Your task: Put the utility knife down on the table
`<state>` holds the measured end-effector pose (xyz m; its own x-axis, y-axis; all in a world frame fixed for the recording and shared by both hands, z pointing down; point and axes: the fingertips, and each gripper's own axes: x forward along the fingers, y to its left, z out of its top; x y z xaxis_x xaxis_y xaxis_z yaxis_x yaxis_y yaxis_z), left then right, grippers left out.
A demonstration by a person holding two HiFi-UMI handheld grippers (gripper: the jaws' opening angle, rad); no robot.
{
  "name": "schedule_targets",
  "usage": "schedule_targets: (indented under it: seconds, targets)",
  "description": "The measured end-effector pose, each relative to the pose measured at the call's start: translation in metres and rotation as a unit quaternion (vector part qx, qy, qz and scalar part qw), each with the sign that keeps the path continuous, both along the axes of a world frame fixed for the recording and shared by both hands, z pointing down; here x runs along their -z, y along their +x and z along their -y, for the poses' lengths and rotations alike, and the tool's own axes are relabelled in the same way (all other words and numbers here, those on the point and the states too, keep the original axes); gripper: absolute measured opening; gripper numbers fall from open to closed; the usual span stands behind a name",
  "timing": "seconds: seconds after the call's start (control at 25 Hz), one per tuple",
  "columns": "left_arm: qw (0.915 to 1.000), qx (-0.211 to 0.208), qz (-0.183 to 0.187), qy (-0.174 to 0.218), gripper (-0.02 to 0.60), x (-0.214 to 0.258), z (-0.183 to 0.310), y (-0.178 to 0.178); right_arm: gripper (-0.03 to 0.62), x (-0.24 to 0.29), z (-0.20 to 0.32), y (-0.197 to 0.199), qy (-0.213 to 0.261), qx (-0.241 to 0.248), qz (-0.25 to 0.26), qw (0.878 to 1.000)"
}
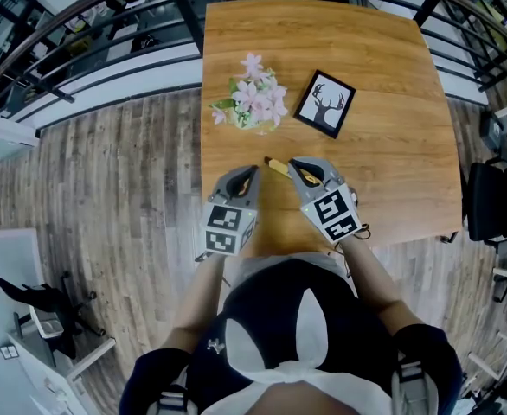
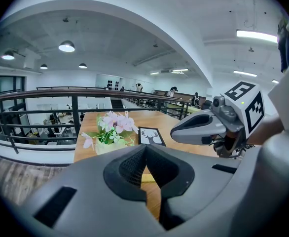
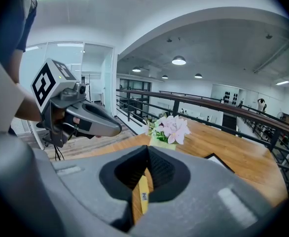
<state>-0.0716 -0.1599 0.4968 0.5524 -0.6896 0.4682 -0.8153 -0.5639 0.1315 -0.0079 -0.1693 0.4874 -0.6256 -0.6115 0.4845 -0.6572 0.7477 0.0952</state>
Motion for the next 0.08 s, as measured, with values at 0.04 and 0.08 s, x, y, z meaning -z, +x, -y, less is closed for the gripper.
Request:
schedule_targets:
  seconds: [0.04,0.08]
  targets:
    - [1.0000,0.000,0.000,0.000,0.017,0.0003,-0.0005,-0.0007,-0.003,0.0002,-0.0006,-0.0007,0.000,0.000,0.000,1.000]
    - [1.0000,0.001,0.000,0.000,0.017,0.0006,-0.0011,-0.0015,-0.003,0.0004,-0.0013,-0.0015,0.000,0.000,-0.001,1.000]
